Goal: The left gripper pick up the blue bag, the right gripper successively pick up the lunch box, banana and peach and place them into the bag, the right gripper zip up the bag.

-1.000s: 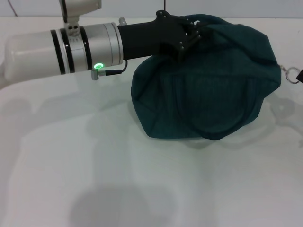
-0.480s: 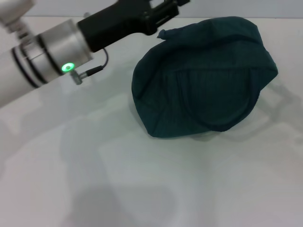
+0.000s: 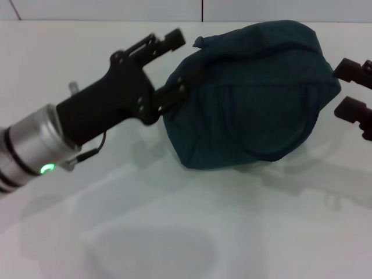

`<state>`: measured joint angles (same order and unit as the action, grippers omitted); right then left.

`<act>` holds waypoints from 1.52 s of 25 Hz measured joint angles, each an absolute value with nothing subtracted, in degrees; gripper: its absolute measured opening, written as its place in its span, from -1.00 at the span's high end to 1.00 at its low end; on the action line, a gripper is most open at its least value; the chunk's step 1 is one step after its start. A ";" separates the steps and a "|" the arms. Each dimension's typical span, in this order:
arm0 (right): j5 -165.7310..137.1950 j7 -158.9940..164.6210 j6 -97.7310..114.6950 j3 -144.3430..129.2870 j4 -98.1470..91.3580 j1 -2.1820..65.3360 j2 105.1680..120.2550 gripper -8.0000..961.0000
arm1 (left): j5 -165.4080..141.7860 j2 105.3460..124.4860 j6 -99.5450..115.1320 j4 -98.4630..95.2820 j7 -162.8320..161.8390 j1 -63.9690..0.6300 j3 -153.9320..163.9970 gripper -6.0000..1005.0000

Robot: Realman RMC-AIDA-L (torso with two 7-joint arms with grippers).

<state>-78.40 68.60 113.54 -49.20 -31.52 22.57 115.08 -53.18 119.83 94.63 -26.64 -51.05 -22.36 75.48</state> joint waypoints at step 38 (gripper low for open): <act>-80.08 56.10 109.06 -51.67 -25.40 25.33 115.57 -0.76 | -53.52 120.09 99.88 -20.31 -37.39 -18.32 80.07 -0.72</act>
